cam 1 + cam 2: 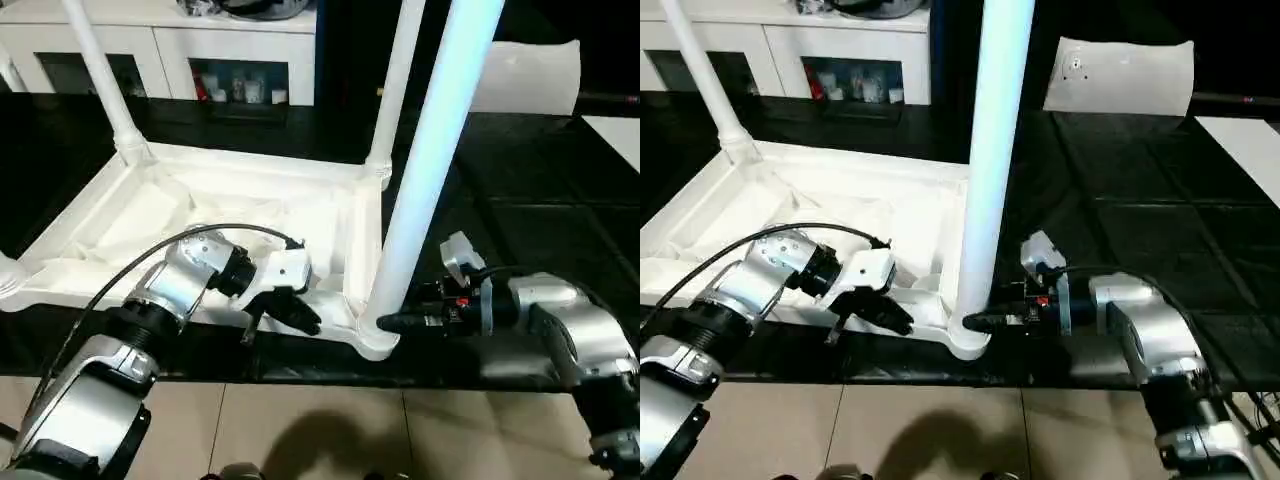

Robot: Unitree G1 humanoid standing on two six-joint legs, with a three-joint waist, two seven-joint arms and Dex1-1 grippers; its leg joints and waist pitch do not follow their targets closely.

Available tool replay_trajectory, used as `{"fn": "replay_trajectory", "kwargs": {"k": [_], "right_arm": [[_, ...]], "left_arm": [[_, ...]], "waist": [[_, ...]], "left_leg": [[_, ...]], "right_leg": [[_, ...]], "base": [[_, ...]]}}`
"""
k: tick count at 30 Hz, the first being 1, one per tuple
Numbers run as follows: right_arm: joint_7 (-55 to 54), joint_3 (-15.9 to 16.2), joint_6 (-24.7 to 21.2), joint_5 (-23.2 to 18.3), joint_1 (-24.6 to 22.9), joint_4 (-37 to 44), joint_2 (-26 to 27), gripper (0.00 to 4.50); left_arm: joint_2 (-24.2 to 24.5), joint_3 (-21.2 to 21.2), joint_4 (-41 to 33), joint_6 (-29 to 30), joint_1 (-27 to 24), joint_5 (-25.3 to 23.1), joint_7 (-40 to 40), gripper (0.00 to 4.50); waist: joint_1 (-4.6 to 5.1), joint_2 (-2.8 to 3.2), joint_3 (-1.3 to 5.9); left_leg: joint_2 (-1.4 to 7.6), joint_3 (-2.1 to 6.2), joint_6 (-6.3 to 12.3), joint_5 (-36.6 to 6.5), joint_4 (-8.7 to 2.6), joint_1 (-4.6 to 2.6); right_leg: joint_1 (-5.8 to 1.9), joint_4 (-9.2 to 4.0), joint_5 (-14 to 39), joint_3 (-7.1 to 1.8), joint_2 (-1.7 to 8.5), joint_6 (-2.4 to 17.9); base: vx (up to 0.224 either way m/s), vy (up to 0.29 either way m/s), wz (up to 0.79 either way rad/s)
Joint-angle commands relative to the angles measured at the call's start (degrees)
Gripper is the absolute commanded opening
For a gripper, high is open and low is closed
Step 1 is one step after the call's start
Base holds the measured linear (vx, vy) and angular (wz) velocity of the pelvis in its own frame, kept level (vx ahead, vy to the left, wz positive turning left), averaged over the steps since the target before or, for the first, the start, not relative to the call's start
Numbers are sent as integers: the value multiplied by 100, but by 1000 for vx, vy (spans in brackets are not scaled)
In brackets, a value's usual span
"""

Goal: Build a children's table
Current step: Rotate leg to tighten

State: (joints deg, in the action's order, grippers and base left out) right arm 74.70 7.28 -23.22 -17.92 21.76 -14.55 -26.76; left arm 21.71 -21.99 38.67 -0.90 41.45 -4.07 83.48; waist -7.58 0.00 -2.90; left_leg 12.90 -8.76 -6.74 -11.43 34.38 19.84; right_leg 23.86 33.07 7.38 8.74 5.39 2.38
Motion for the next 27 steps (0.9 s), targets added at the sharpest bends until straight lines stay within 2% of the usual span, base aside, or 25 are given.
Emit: {"fn": "replay_trajectory", "kwargs": {"k": [1, 2, 3, 4, 5, 6, 8, 9, 10, 11, 12, 14, 15, 16, 17, 19, 21, 22, 25, 27], "right_arm": [[-914, 115, -114, 87, -1, 189, 532, 194], [-914, 115, -114, 87, -1, 189, 532, 194], [-1214, 80, -141, 191, 32, 129, 649, 194], [-1934, -61, -201, 343, 157, -55, 990, 193], [-1934, -61, -201, 343, 157, -55, 990, 193], [-2101, -97, -224, 372, 186, -89, 1070, 193], [-2449, -151, -244, 455, 268, -186, 1233, 192], [-2965, -229, -318, 565, 385, -300, 1482, 191], [-3521, -323, -391, 661, 495, -401, 1745, 191], [-3999, -425, -483, 714, 595, -495, 1980, 191], [-4383, -509, -542, 766, 665, -565, 2167, 191], [-4904, -606, -477, 864, 791, -741, 2432, 191], [-5076, -611, -375, 939, 833, -820, 2519, 191], [-5076, -611, -375, 939, 833, -820, 2519, 191], [-5078, -598, -201, 940, 827, -864, 2598, 191], [-5062, -594, -163, 927, 777, -818, 2612, 247], [-5061, -610, -174, 924, 735, -762, 2621, 266], [-5007, -608, -177, 951, 638, -628, 2610, 266], [-4840, -637, -62, 910, 445, -378, 2428, 301], [-4762, -628, 35, 880, 377, -314, 2335, 312]], "left_arm": [[-409, 250, -133, 457, 102, 171, -817, 0], [-409, 250, -133, 457, 102, 171, -817, 0], [-472, 287, -140, 545, 115, 177, -945, 0], [-670, 398, -121, 788, 176, 185, -1346, 0], [-670, 398, -121, 788, 176, 185, -1346, 0], [-719, 425, -117, 853, 191, 187, -1443, 0], [-842, 475, -56, 964, 241, 168, -1697, 0], [-1035, 600, 33, 1134, 322, 143, -2161, 0], [-1216, 714, 74, 1343, 392, 115, -2583, 0], [-1354, 812, 91, 1511, 447, 87, -2948, 0], [-1449, 886, 75, 1646, 480, 68, -3241, 0], [-1546, 961, 63, 1784, 534, 30, -3587, 0], [-1575, 974, 49, 1815, 546, -1, -3680, 0], [-1575, 974, 49, 1815, 546, -1, -3680, 0], [-1577, 971, 7, 1828, 552, -22, -3693, 0], [-1543, 935, -25, 1794, 541, -45, -3634, 0], [-1516, 907, -47, 1768, 524, -67, -3579, 0], [-1461, 873, -84, 1751, 489, -85, -3489, 0], [-1243, 750, -157, 1578, 383, -100, -3152, 0], [-1164, 710, -190, 1531, 337, -90, -3029, 0]], "waist": [[83, -38, 398], [117, -44, 388], [163, -60, 394], [215, -46, 377], [246, -38, 370], [347, -17, 389], [394, 38, 400], [473, 63, 402], [515, 80, 398], [587, 60, 415], [652, 33, 428], [649, 38, 440], [657, 37, 456], [657, 37, 456], [651, 18, 470], [641, 16, 489], [606, 26, 510], [596, 25, 498], [542, 27, 509], [525, 19, 505]], "left_leg": [[-46, -117, 245, -984, -348, -10], [-69, -115, 220, -1069, -336, -9], [-113, -115, 225, -1185, -309, -11], [-121, -115, 221, -1249, -302, -19], [-124, -107, 209, -1304, -292, -25], [-120, -74, 221, -1470, -283, -32], [-70, -51, 278, -1516, -322, -50], [-6, 1, 300, -1636, -369, -35], [23, 13, 291, -1673, -387, -22], [29, 31, 232, -1693, -394, -9], [-32, 7, 209, -1526, -369, -6], [-42, -3, 256, -1342, -373, 3], [-39, -12, 342, -1079, -374, 36], [-39, -12, 342, -1079, -374, 36], [-27, -30, 436, -863, -369, 40], [-22, -27, 522, -626, -363, 74], [-4, -29, 629, -247, -354, 89], [-13, -40, 675, -162, -345, 94], [-21, -45, 710, -93, -338, 96], [-12, -52, 735, -61, -339, 95]], "right_leg": [[-351, -552, 3030, -208, 266, 138], [-351, -587, 3192, -169, 255, 64], [-358, -647, 3437, -114, 243, -120], [-333, -689, 3542, -85, 226, -217], [-326, -713, 3596, -49, 222, -246], [-358, -762, 3637, 21, 234, -353], [-393, -776, 3415, 20, 248, -274], [-447, -755, 3139, 46, 260, -154], [-460, -740, 3008, 35, 271, -87], [-477, -710, 2853, 32, 291, 27], [-472, -679, 2759, -11, 301, 148], [-464, -658, 2663, -49, 319, 236], [-478, -619, 2429, -90, 329, 349], [-478, -619, 2429, -90, 329, 349], [-466, -550, 2109, -152, 325, 502], [-497, -470, 1851, -187, 322, 619], [-507, -376, 1307, -226, 319, 790], [-498, -353, 1103, -245, 308, 881], [-522, -302, 1030, -270, 311, 891], [-505, -282, 925, -285, 305, 930]], "base": [[0, 0, 0], [0, 0, 0], [0, 0, 0], [0, 0, 0], [0, 0, 0], [0, 0, 0], [0, 0, 0], [0, 0, 0], [0, 0, 0], [0, 0, 0], [0, 0, 0], [0, 0, 0], [0, 0, 0], [0, 0, 0], [0, 0, 0], [62, -31, 5], [0, 0, 0], [0, 0, 0], [0, 0, 0], [0, 0, 0]]}}
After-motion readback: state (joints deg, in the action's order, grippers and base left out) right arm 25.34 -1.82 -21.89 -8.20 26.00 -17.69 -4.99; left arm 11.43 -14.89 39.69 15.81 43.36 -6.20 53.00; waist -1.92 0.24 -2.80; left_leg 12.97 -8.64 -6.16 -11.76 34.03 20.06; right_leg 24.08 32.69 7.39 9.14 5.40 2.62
